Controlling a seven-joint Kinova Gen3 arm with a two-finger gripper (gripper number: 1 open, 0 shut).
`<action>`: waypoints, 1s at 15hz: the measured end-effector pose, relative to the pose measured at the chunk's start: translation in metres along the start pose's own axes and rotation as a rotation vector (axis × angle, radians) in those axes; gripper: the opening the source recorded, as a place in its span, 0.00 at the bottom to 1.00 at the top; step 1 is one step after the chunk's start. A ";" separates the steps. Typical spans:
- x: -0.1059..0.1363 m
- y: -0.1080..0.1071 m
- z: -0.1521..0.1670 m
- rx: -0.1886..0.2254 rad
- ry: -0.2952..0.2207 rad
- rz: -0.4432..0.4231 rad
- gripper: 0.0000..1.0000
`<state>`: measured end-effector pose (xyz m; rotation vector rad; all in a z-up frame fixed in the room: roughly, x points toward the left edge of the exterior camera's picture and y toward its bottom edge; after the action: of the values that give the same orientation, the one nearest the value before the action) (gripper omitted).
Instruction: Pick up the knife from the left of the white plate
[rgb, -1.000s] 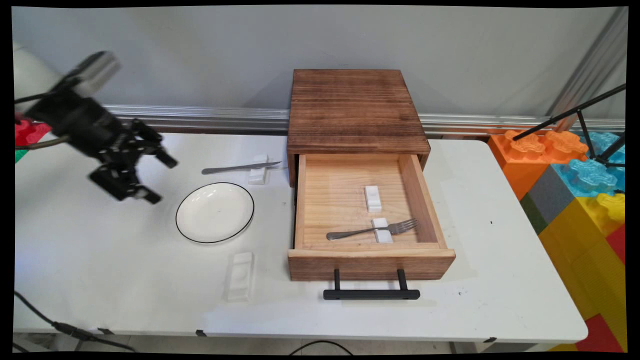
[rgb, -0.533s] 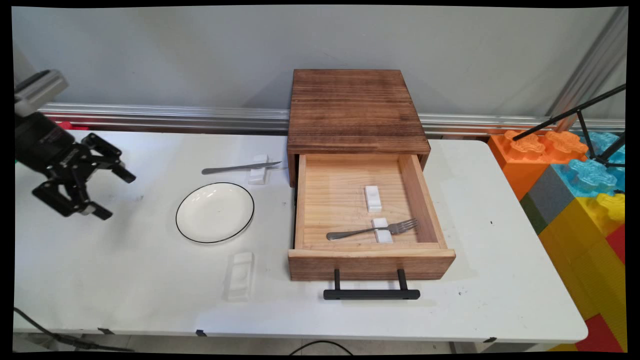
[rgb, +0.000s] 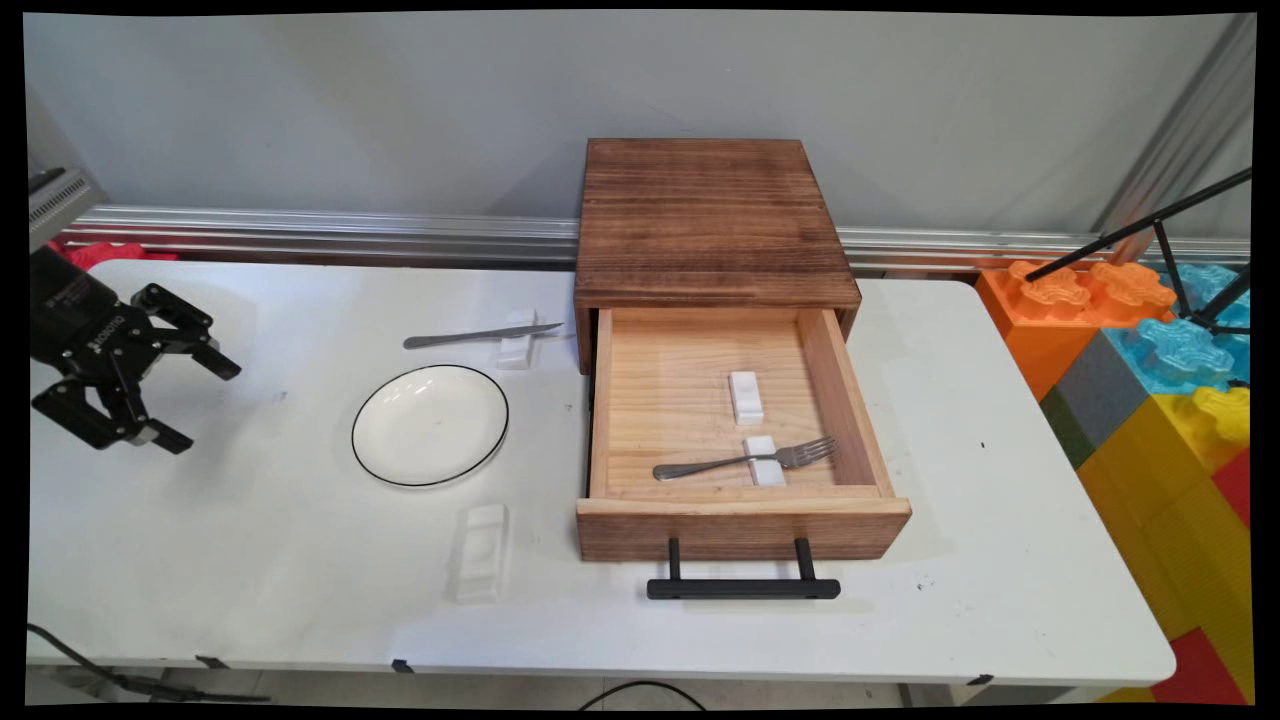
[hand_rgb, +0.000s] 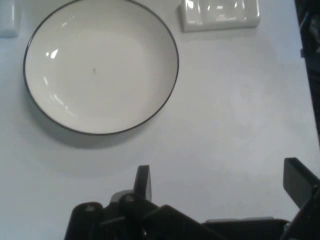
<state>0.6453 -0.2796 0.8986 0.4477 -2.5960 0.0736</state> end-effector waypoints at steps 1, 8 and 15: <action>-0.001 -0.002 -0.001 0.012 -0.001 -0.010 1.00; 0.006 -0.036 -0.006 0.123 0.008 -0.032 1.00; 0.015 -0.119 0.016 0.194 -0.031 -0.047 1.00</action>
<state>0.6651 -0.3987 0.8884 0.5828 -2.6180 0.3061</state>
